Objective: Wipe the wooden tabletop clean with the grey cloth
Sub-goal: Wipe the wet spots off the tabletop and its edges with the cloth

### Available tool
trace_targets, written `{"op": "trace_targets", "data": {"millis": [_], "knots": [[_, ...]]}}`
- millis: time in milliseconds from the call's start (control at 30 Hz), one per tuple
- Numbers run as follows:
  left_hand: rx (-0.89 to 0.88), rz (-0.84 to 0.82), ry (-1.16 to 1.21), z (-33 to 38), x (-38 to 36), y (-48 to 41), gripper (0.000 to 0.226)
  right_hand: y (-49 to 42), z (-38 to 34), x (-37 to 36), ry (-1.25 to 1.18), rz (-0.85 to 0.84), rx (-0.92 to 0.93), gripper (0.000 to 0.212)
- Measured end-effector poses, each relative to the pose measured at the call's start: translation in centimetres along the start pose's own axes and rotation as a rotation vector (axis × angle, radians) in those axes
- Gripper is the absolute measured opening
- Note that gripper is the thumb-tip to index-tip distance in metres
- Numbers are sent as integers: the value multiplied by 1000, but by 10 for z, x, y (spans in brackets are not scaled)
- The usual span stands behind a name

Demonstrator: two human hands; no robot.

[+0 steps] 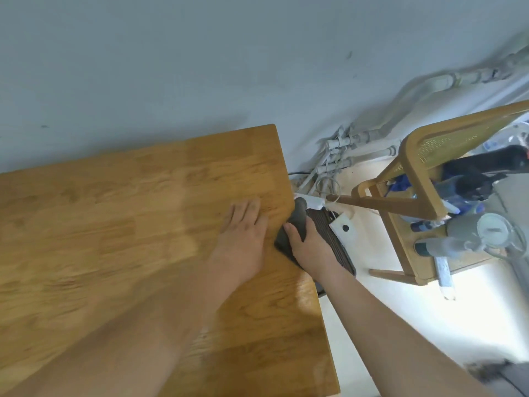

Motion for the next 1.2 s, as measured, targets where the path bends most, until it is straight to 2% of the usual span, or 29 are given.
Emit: {"op": "trace_targets", "data": {"millis": [167,333,500,667,733,867,1000,1200], "knots": [[-44,-110,71,33,-42,54,55,97,77,-24,-27,-9,0,51],[-62,-125,94,50,-60,82,50,88,84,-28,13,-43,-103,54],[-73,-96,67,57,-67,97,50,34,41,-17,-42,-12,-85,70],[-87,-129,55,57,-72,118,48,59,57,-25,-51,71,-48,81],[-101,-178,55,57,-77,129,52,85,80,-32,-90,89,-47,78],[-156,-249,48,59,-91,152,51,147,135,-50,-144,122,-91,55],[-233,-286,21,54,-102,183,47,188,173,-69,-152,180,-169,58],[-290,-338,9,25,-104,223,51,213,178,-82,-140,338,-210,54]]}}
Point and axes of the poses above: each hand's wrist, its own y-axis away from the middle knuckle, its own x-axis out of the back of the hand, z = x × y, the point moved 6 cm from there along -y, towards the middle knuckle, and after that the axes turned 4 degrees about y, right-handed, at the moved point
